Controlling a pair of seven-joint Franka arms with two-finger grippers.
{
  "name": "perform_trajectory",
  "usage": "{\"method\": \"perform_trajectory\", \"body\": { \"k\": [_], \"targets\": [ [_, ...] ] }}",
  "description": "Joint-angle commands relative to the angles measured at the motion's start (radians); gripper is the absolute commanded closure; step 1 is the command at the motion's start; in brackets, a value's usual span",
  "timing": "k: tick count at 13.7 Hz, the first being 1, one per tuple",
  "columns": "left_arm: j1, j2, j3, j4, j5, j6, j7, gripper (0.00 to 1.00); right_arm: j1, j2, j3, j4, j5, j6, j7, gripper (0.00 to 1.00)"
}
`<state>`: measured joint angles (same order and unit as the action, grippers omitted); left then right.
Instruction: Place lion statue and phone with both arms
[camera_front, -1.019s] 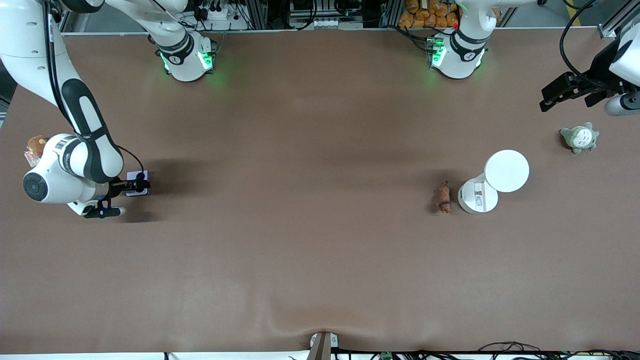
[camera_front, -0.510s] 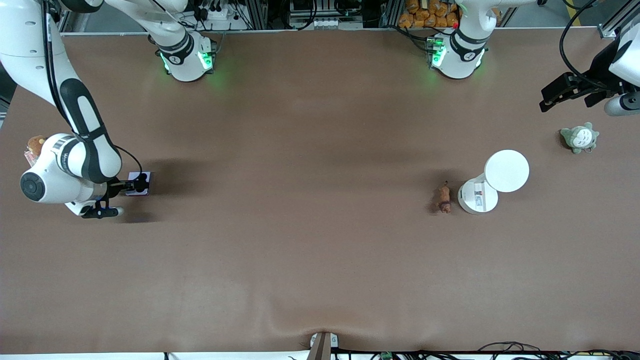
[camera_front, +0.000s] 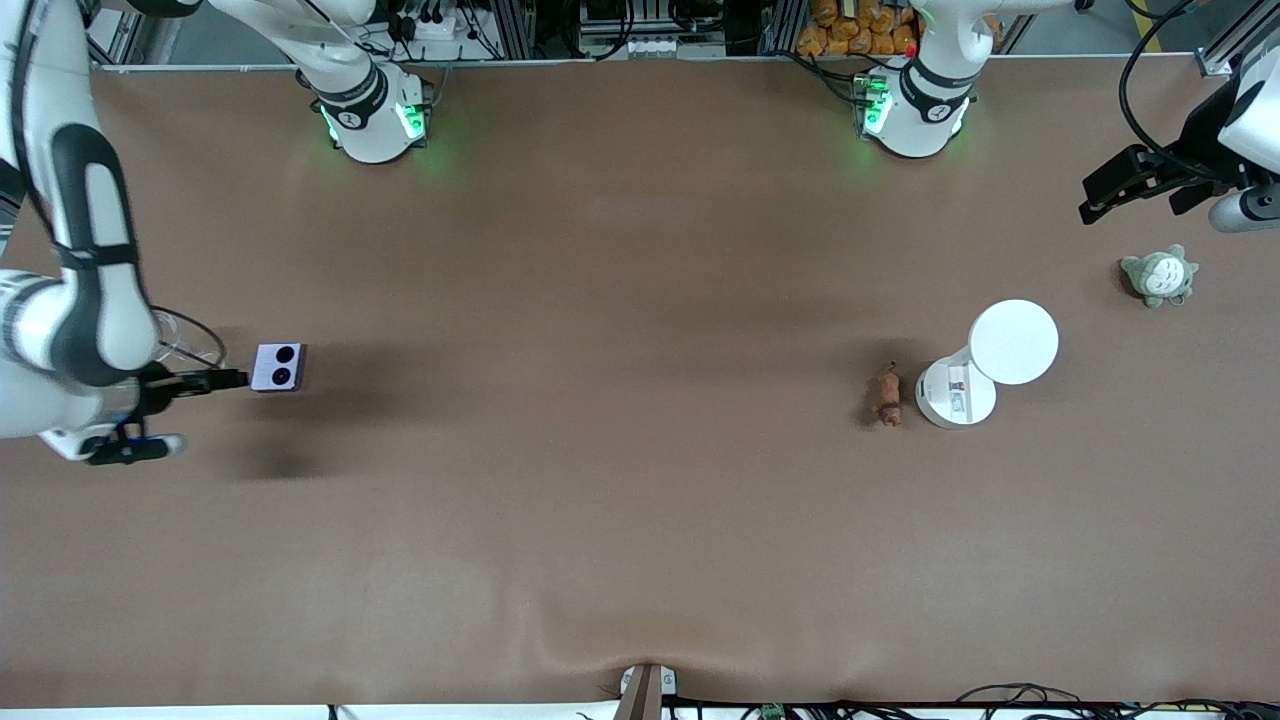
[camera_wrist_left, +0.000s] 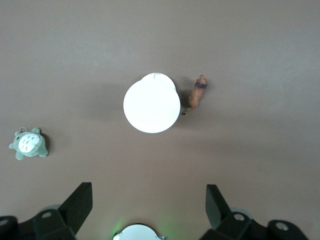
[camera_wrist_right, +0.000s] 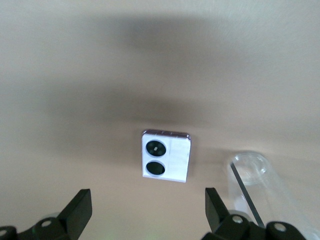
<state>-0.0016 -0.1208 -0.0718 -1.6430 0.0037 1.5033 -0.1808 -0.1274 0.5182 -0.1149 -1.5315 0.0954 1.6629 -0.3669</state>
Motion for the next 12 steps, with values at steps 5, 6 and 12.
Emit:
{"method": "perform_trajectory", "body": {
  "k": [5,6,12],
  "targets": [
    [0.002,-0.008,0.003,-0.005,-0.016,0.008,0.018,0.0,0.034,-0.006,0.017,0.277,-0.06,-0.208,0.061,0.0],
    [0.002,-0.008,0.003,-0.005,-0.016,0.008,0.018,0.0,0.034,-0.024,0.024,0.28,-0.057,-0.244,0.087,0.0],
    [0.002,-0.013,0.003,-0.006,-0.016,0.008,0.018,0.0,0.095,-0.242,0.035,0.277,-0.063,-0.272,0.167,0.0]
  ]
}}
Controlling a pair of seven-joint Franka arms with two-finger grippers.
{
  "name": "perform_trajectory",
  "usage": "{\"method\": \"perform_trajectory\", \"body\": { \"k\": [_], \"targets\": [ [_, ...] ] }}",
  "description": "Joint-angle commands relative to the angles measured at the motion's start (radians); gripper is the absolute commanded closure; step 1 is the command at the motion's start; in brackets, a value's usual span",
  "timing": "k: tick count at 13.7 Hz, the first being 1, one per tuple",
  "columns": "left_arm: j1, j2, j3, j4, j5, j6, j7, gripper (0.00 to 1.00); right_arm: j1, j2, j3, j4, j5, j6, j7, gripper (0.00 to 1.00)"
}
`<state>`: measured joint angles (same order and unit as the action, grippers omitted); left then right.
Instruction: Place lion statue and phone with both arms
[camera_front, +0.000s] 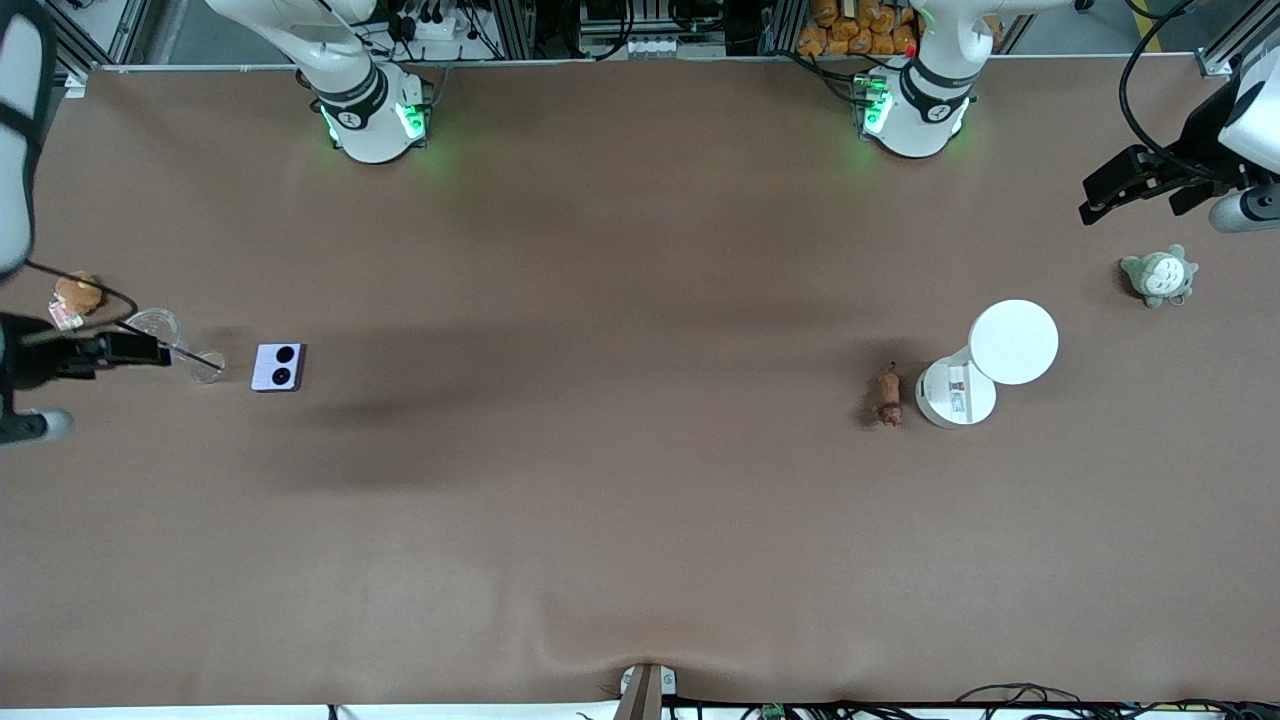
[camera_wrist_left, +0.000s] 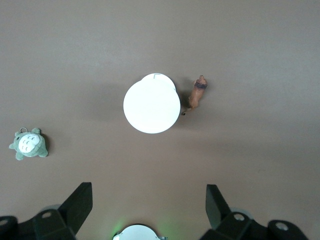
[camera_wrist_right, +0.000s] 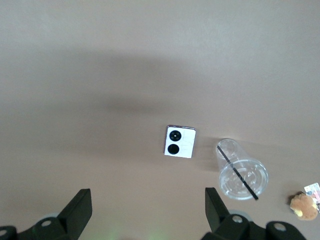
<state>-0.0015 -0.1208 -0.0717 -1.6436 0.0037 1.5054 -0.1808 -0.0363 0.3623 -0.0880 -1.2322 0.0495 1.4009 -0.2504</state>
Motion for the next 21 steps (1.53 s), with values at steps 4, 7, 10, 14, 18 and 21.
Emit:
{"method": "perform_trajectory", "body": {
  "k": [4,7,10,14,18,21],
  "targets": [
    [-0.002,-0.022,0.003,-0.021,-0.016,0.004,0.018,0.0,0.015,-0.239,0.014,-0.052,-0.023,-0.078,0.052,0.0],
    [-0.002,-0.023,0.001,-0.021,-0.014,0.004,0.017,0.0,0.015,-0.376,0.027,-0.201,-0.023,-0.042,0.054,0.0],
    [0.0,-0.051,-0.019,-0.059,-0.014,0.021,0.011,0.0,0.021,-0.41,0.036,-0.282,-0.029,0.012,0.051,0.0],
    [0.003,-0.04,-0.017,-0.03,-0.014,0.024,0.018,0.0,0.03,-0.373,0.05,-0.236,-0.115,0.009,0.04,0.0],
    [0.001,-0.03,-0.017,-0.001,-0.014,0.022,0.021,0.0,0.03,-0.353,0.05,-0.21,-0.08,0.018,0.04,0.0],
    [0.003,-0.005,-0.019,0.031,-0.014,0.007,0.018,0.0,0.036,-0.353,0.051,-0.217,-0.062,0.045,0.042,0.0]
  ]
}}
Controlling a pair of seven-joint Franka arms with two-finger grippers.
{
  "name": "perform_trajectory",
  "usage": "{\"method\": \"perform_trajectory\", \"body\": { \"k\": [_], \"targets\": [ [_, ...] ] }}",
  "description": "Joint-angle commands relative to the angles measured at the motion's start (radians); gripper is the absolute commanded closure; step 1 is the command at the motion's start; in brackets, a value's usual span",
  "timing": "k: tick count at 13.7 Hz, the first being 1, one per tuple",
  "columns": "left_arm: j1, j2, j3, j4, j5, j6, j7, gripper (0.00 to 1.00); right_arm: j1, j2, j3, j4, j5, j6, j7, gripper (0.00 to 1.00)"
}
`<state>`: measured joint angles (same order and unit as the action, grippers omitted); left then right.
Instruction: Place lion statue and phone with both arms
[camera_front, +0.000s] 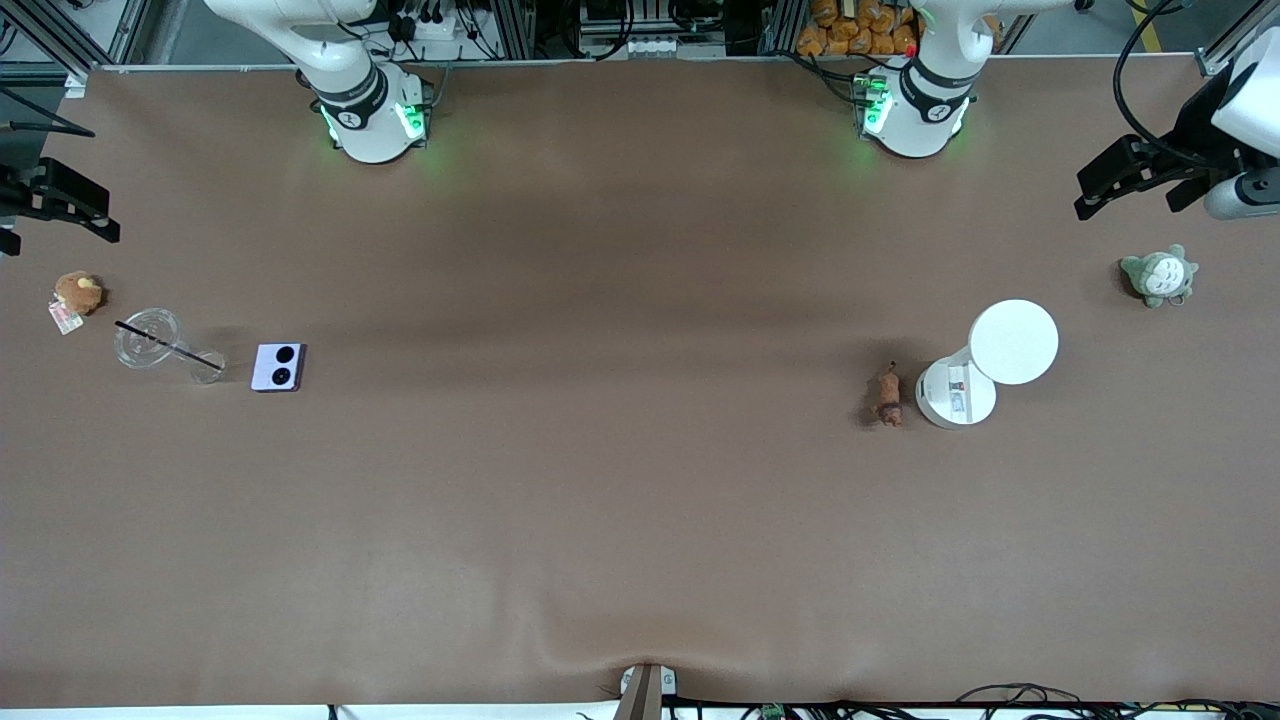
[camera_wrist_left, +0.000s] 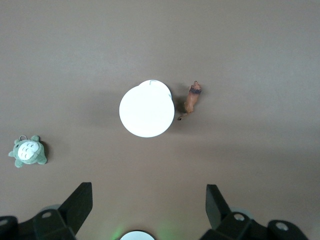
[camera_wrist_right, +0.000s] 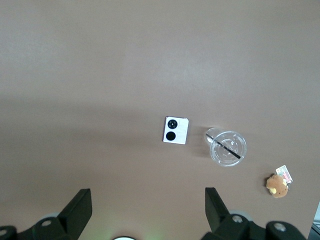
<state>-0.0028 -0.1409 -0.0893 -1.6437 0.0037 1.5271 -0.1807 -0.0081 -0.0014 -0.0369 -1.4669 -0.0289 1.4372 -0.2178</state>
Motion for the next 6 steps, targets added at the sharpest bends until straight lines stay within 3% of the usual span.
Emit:
{"method": "perform_trajectory", "body": {
  "k": [1,6],
  "targets": [
    [0.0,0.018,-0.001,0.031,-0.013,-0.013,0.018,0.0,0.011,0.011,0.0,0.016,0.032,0.014,0.014,0.0],
    [-0.005,0.03,-0.001,0.038,-0.014,-0.013,0.018,0.0,0.01,0.011,0.0,0.002,0.073,0.019,0.05,0.0]
  ]
}}
